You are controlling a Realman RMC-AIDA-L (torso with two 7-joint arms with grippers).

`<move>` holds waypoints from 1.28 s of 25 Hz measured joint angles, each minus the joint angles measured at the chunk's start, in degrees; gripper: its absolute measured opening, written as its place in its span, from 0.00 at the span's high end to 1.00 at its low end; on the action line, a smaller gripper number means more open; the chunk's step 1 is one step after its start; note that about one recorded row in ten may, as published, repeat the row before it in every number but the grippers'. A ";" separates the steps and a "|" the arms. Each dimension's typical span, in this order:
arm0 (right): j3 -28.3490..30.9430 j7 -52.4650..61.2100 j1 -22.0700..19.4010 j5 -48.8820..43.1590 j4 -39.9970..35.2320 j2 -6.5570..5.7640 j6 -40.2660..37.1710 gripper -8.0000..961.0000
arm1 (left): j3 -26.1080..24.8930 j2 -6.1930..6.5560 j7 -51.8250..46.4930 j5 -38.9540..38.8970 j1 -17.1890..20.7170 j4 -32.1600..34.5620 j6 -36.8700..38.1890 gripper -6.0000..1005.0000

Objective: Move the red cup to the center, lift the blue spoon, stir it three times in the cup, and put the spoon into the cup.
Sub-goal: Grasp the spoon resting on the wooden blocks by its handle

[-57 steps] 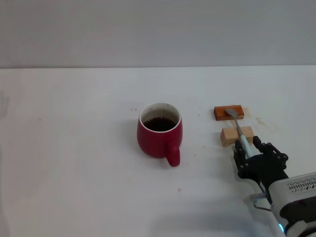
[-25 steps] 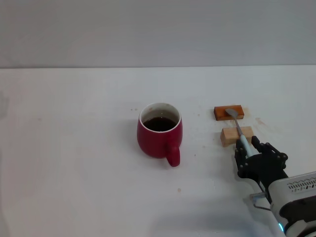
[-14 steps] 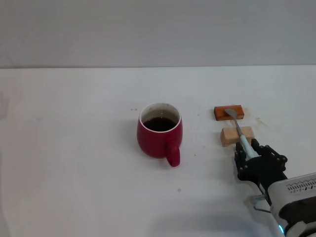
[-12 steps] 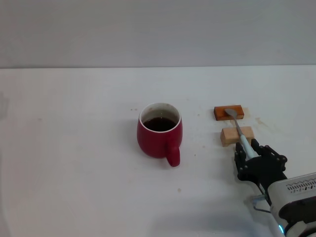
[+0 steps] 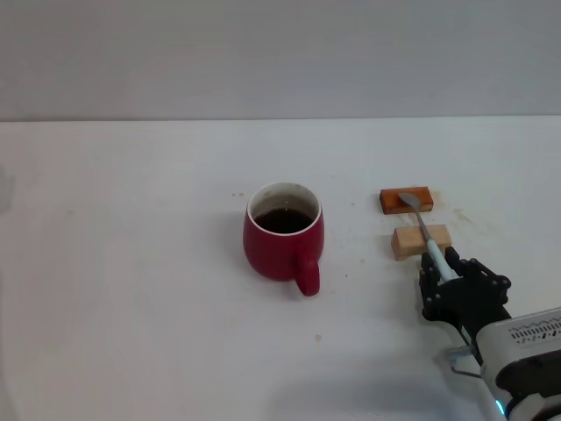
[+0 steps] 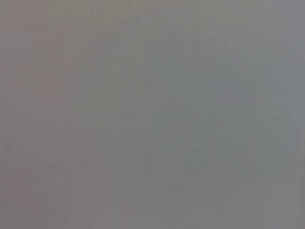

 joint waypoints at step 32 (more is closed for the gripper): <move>0.00 -0.39 -0.13 0.23 0.06 -0.09 0.28 0.77 | 0.00 0.02 0.00 0.00 0.70 -0.36 0.78 0.14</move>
